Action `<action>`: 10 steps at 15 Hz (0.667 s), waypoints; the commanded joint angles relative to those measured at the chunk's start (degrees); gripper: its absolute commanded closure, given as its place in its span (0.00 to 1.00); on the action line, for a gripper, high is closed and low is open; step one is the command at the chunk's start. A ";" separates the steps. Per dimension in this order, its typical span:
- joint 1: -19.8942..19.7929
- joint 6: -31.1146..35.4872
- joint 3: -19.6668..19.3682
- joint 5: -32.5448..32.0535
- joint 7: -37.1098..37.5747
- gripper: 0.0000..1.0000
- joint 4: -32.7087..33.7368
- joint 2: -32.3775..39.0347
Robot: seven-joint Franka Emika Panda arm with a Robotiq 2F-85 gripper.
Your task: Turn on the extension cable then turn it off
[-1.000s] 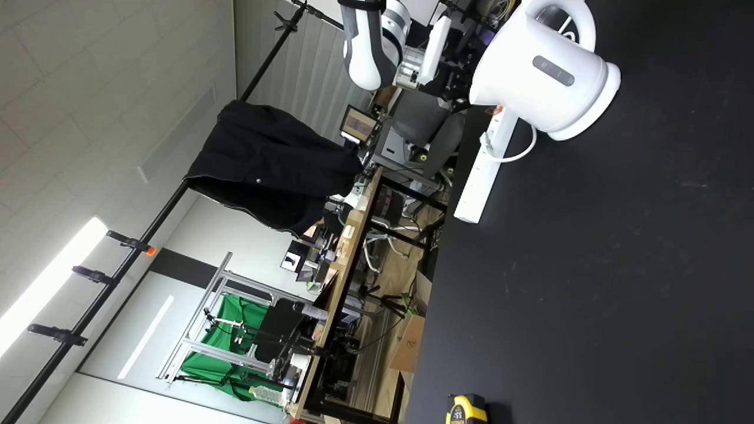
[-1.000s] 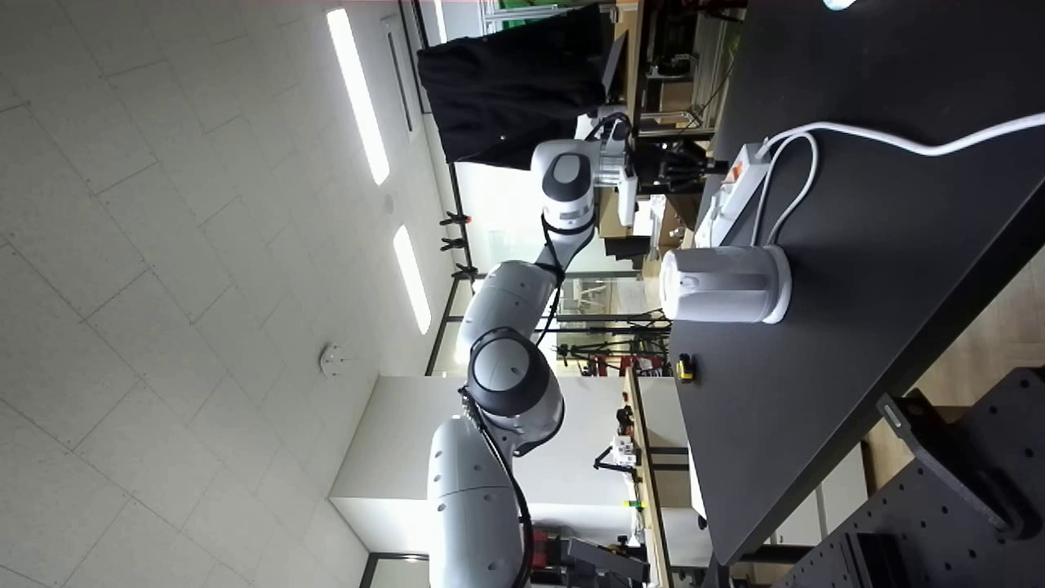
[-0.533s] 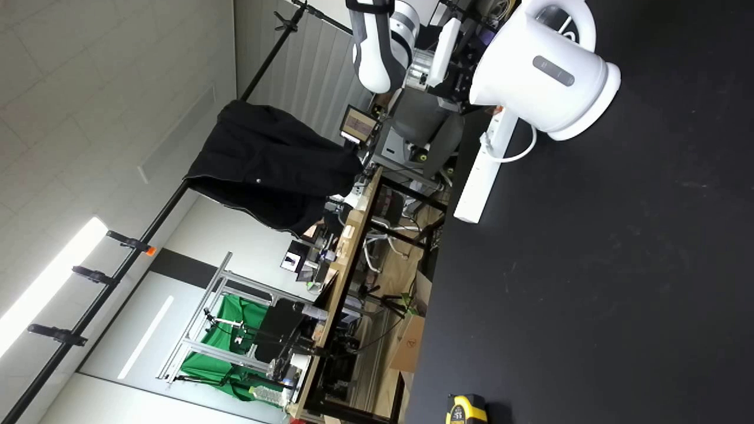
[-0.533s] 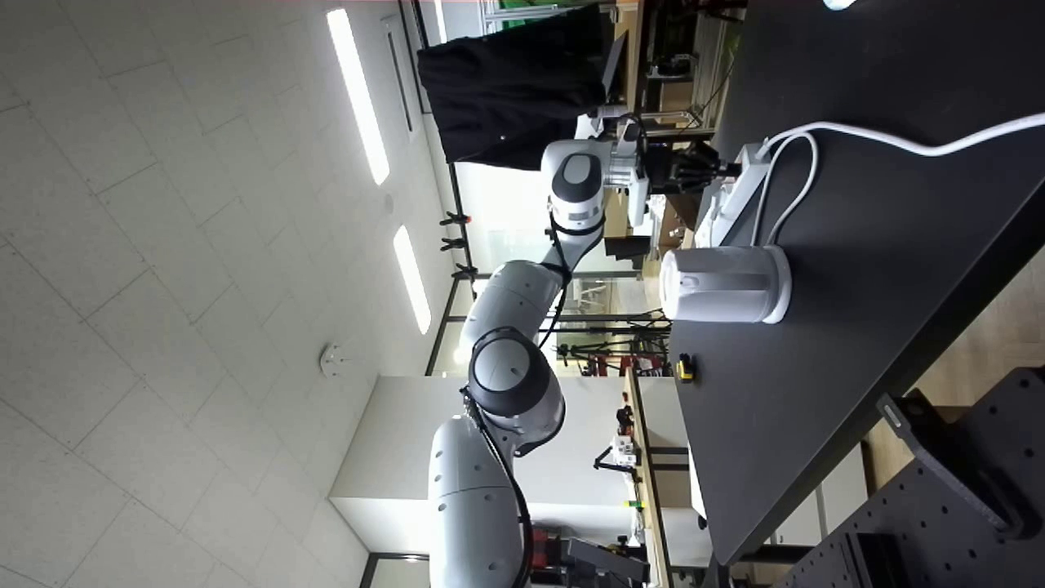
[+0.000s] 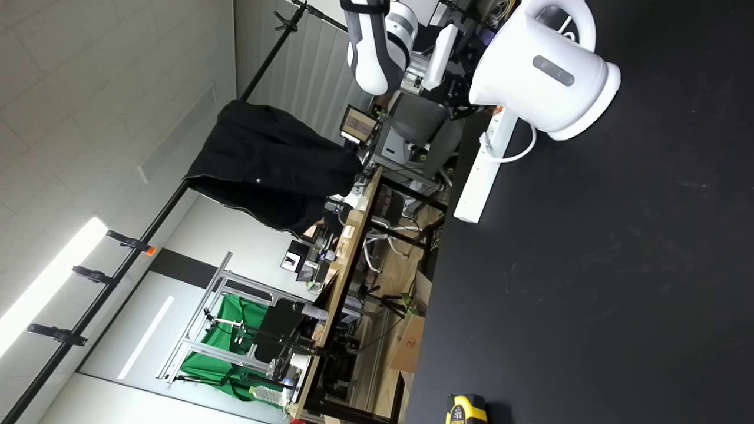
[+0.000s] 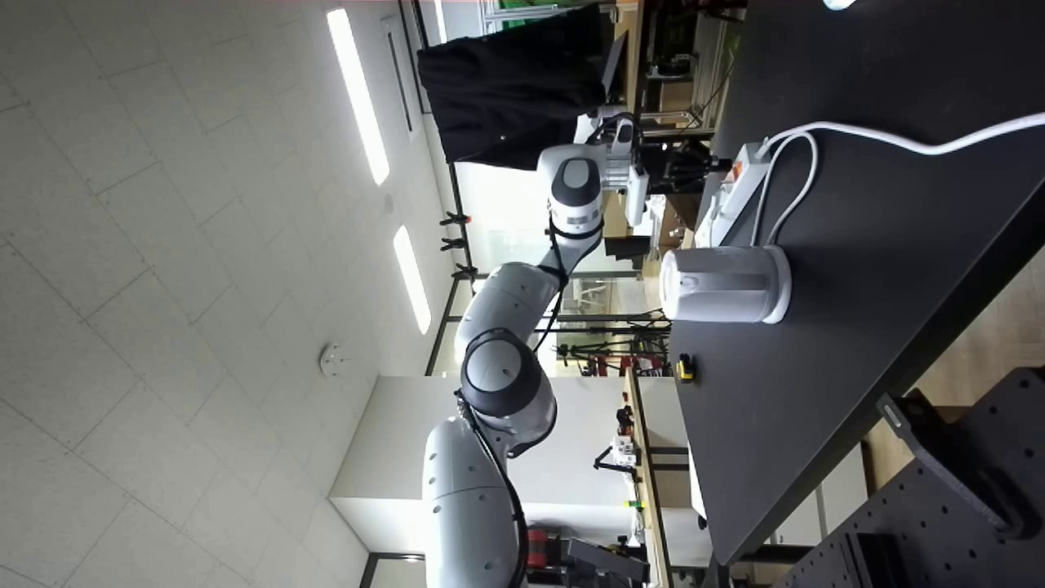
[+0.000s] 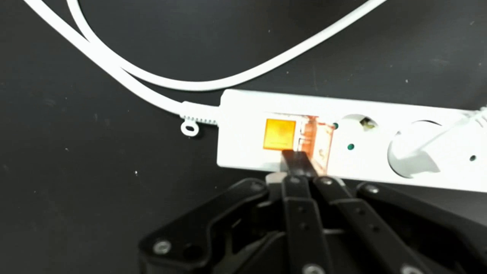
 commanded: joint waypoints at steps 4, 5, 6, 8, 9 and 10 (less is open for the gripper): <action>1.15 10.67 -0.19 0.00 -2.25 1.00 -17.15 -10.52; 1.33 13.37 -0.41 -0.12 -2.33 1.00 -19.62 -11.72; 1.49 15.87 -0.55 -0.17 -2.32 1.00 -22.07 -12.95; 1.65 21.28 -0.55 -0.01 -2.30 1.00 -27.15 -15.49; 1.69 23.59 -0.49 0.06 -2.40 1.00 -29.69 -16.74; 1.85 25.28 -0.61 -0.06 -2.29 1.00 -32.30 -18.05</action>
